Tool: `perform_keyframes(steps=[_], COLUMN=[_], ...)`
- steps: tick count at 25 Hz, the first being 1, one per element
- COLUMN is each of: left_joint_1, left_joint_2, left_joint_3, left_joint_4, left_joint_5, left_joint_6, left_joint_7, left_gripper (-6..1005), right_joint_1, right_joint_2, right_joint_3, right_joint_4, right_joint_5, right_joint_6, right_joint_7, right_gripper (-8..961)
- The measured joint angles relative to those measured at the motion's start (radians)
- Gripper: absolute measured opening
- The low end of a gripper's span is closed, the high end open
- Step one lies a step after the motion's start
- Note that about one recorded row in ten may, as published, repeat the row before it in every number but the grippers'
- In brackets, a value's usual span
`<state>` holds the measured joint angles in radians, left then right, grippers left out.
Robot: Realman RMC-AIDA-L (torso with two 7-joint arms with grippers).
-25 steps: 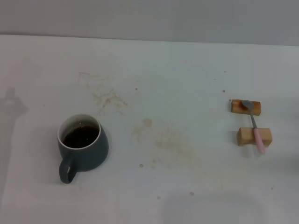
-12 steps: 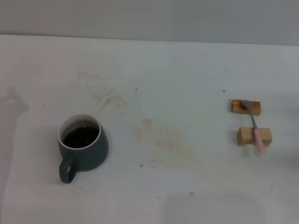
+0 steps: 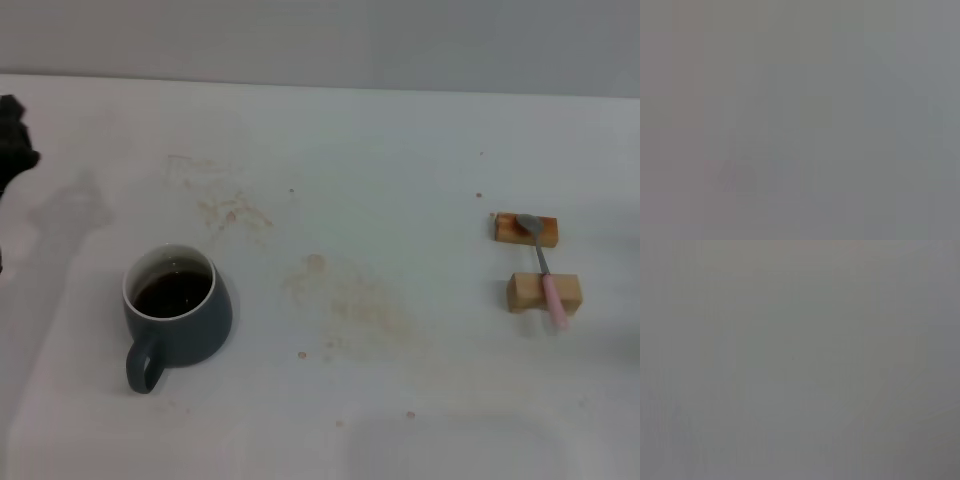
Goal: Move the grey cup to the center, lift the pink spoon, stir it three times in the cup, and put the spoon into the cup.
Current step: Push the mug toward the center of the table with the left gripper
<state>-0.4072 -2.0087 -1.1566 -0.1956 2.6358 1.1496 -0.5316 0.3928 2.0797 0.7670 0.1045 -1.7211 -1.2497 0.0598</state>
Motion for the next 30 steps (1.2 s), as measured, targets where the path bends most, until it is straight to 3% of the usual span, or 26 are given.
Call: perform_keyframes(steps=[5, 9, 12, 15, 17, 23, 30], left_joint_1=[-0.001, -0.001, -0.001, -0.001, -0.003, -0.002, 0.008], left_joint_2=[0.062, 0.137, 0.206, 0.246, 0.257, 0.248, 0.245], left_joint_3=[0.014, 0.027, 0.129, 0.223, 0.273, 0.355, 0.438], left_joint_4=[0.000, 0.001, 0.005, 0.033, 0.088, 0.240, 0.265], left_joint_5=[0.119, 0.225, 0.251, 0.252, 0.252, 0.253, 0.253], left_joint_6=[0.028, 0.066, 0.102, 0.160, 0.239, 0.425, 0.484], left_joint_7=[-0.113, -0.225, -0.312, -0.359, -0.379, -0.400, -0.402], left_gripper=[6, 8, 9, 10, 10, 12, 14], right_joint_1=[-0.014, -0.018, -0.017, -0.013, -0.010, -0.007, 0.012], right_joint_2=[0.001, 0.001, 0.002, 0.002, 0.002, -0.001, -0.008], right_joint_3=[0.000, 0.000, 0.000, 0.000, 0.000, 0.000, 0.021], right_joint_4=[0.012, 0.018, 0.019, 0.020, 0.020, 0.012, -0.030], right_joint_5=[0.000, 0.000, 0.000, 0.000, 0.000, 0.001, 0.007], right_joint_6=[0.002, 0.004, 0.009, 0.018, 0.024, 0.028, 0.028], right_joint_7=[0.002, 0.003, 0.003, 0.003, 0.003, 0.003, 0.003], right_gripper=[506, 506, 506, 506, 506, 506, 506])
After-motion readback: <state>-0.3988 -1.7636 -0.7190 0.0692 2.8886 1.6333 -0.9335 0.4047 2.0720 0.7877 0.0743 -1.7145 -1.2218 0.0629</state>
